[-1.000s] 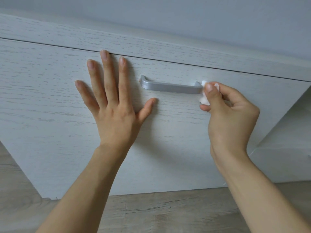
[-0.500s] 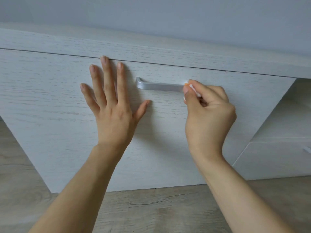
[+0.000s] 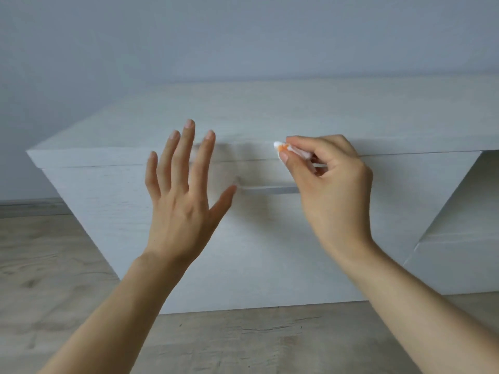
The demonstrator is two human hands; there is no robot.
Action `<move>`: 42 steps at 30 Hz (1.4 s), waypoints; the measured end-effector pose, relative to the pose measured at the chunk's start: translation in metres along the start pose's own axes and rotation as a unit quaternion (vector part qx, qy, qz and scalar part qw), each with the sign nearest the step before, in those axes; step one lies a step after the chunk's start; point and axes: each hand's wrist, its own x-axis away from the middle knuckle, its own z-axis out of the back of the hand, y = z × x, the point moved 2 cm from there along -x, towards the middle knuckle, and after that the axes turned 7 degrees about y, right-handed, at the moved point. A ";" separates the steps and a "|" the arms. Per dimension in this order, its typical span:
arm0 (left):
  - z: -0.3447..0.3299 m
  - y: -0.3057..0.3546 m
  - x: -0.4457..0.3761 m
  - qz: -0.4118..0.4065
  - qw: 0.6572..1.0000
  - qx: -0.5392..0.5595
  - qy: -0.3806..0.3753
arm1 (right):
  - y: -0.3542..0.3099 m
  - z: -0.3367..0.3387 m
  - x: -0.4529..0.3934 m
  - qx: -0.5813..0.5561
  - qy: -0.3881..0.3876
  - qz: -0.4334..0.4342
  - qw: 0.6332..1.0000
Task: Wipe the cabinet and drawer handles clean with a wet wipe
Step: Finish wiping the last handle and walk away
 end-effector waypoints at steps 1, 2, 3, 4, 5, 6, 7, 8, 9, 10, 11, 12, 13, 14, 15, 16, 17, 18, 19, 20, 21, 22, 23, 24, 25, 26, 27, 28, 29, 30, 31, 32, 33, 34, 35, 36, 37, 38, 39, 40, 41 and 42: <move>0.006 0.003 -0.013 -0.023 1.000 0.000 -0.016 | -0.005 0.005 -0.008 0.022 -0.031 0.006 0.999; 0.012 0.007 -0.027 -0.042 0.998 -0.001 -0.039 | -0.012 0.011 -0.017 0.050 -0.064 0.020 0.996; 0.017 0.011 -0.042 -0.048 0.996 -0.003 -0.070 | -0.020 0.017 -0.028 0.084 -0.097 0.035 0.991; 0.023 0.016 -0.061 -0.045 0.993 -0.005 -0.105 | -0.029 0.022 -0.042 0.116 -0.128 0.039 0.984; 0.029 0.021 -0.081 -0.039 0.989 -0.007 -0.143 | -0.038 0.028 -0.060 0.143 -0.153 0.024 0.978; 0.035 0.026 -0.104 -0.039 0.983 -0.013 -0.180 | -0.048 0.033 -0.082 0.164 -0.172 -0.002 0.971; 0.040 0.032 -0.129 -0.047 0.975 -0.021 -0.216 | -0.059 0.039 -0.107 0.182 -0.184 -0.029 0.965; 0.045 0.037 -0.156 -0.059 0.967 -0.027 -0.248 | -0.070 0.044 -0.133 0.200 -0.193 -0.049 0.959; 0.051 0.042 -0.187 -0.068 0.958 -0.031 -0.276 | -0.082 0.049 -0.162 0.216 -0.202 -0.063 0.953; 0.057 0.048 -0.219 -0.070 0.949 -0.031 -0.304 | -0.096 0.055 -0.192 0.231 -0.212 -0.074 0.947; 0.063 0.055 -0.254 -0.067 0.939 -0.031 -0.337 | -0.110 0.062 -0.222 0.245 -0.222 -0.085 0.940; 0.070 0.062 -0.290 -0.065 0.928 -0.029 -0.366 | -0.126 0.069 -0.253 0.261 -0.233 -0.098 0.932; 0.075 0.070 -0.325 -0.067 0.919 -0.026 -0.388 | -0.142 0.078 -0.284 0.279 -0.244 -0.111 0.922; 0.081 0.078 -0.357 -0.075 0.910 -0.024 -0.406 | -0.158 0.088 -0.313 0.302 -0.255 -0.121 0.911; 0.089 0.087 -0.390 -0.081 0.904 -0.020 -0.419 | -0.175 0.099 -0.341 0.328 -0.266 -0.126 0.897; 0.097 0.097 -0.423 -0.085 0.901 -0.015 -0.426 | -0.191 0.112 -0.368 0.354 -0.274 -0.130 0.885; 0.105 0.109 -0.455 -0.090 0.900 -0.007 -0.426 | -0.207 0.125 -0.393 0.376 -0.277 -0.133 0.874; 0.113 0.122 -0.483 -0.096 0.899 0.000 -0.426 | -0.221 0.141 -0.415 0.397 -0.280 -0.135 0.863; 0.121 0.137 -0.510 -0.105 0.900 0.007 -0.423 | -0.234 0.157 -0.436 0.414 -0.283 -0.133 0.855; 0.127 0.154 -0.534 -0.115 0.902 0.013 -0.416 | -0.246 0.174 -0.456 0.429 -0.286 -0.127 0.847; 0.133 0.171 -0.556 -0.128 0.904 0.017 -0.408 | -0.256 0.191 -0.475 0.445 -0.289 -0.120 0.839; 0.137 0.190 -0.577 -0.142 0.905 0.023 -0.400 | -0.266 0.211 -0.494 0.460 -0.289 -0.112 0.832; 0.141 0.209 -0.596 -0.154 0.906 0.031 -0.394 | -0.275 0.231 -0.512 0.473 -0.286 -0.107 0.827; 0.144 0.229 -0.612 -0.165 0.908 0.037 -0.384 | -0.283 0.253 -0.529 0.482 -0.276 -0.104 0.825; 0.146 0.251 -0.628 -0.176 0.910 0.043 -0.373 | -0.292 0.276 -0.546 0.488 -0.261 -0.102 0.827; 0.148 0.272 -0.640 -0.184 0.912 0.050 -0.364 | -0.299 0.299 -0.562 0.493 -0.243 -0.101 0.829; 0.150 0.295 -0.652 -0.191 0.914 0.057 -0.354 | -0.306 0.324 -0.576 0.497 -0.223 -0.100 0.833; 0.151 0.317 -0.662 -0.198 0.916 0.063 -0.344 | -0.312 0.349 -0.588 0.497 -0.201 -0.101 0.838; 0.152 0.340 -0.670 -0.204 0.917 0.070 -0.335 | -0.317 0.372 -0.599 0.495 -0.179 -0.105 0.844; 0.153 0.361 -0.677 -0.211 0.917 0.078 -0.329 | -0.321 0.395 -0.608 0.492 -0.159 -0.112 0.849; 0.155 0.382 -0.683 -0.218 0.916 0.086 -0.326 | -0.324 0.417 -0.614 0.489 -0.142 -0.119 0.852; 0.155 0.403 -0.688 -0.226 0.915 0.094 -0.321 | -0.325 0.438 -0.619 0.488 -0.129 -0.126 0.854; 0.154 0.423 -0.692 -0.233 0.913 0.099 -0.318 | -0.325 0.457 -0.623 0.488 -0.119 -0.131 0.855; 0.151 0.444 -0.696 -0.242 0.911 0.104 -0.318 | -0.324 0.476 -0.626 0.490 -0.110 -0.136 0.854; 0.149 0.464 -0.699 -0.251 0.908 0.108 -0.318 | -0.322 0.495 -0.629 0.493 -0.101 -0.141 0.853; 0.145 0.486 -0.703 -0.260 0.906 0.114 -0.314 | -0.320 0.514 -0.632 0.494 -0.089 -0.144 0.853; 0.141 0.507 -0.706 -0.270 0.904 0.123 -0.309 | -0.317 0.532 -0.636 0.495 -0.076 -0.147 0.853; 0.136 0.528 -0.709 -0.279 0.901 0.133 -0.304 | -0.313 0.550 -0.641 0.496 -0.065 -0.150 0.853; 0.129 0.550 -0.713 -0.290 0.899 0.140 -0.297 | -0.307 0.568 -0.647 0.495 -0.055 -0.152 0.854; 0.121 0.571 -0.716 -0.301 0.896 0.146 -0.291 | -0.300 0.585 -0.653 0.492 -0.045 -0.156 0.855; 0.111 0.592 -0.720 -0.308 0.894 0.150 -0.288 | -0.292 0.602 -0.660 0.488 -0.035 -0.158 0.857; 0.101 0.613 -0.724 -0.311 0.892 0.154 -0.289 | -0.283 0.618 -0.666 0.485 -0.026 -0.161 0.859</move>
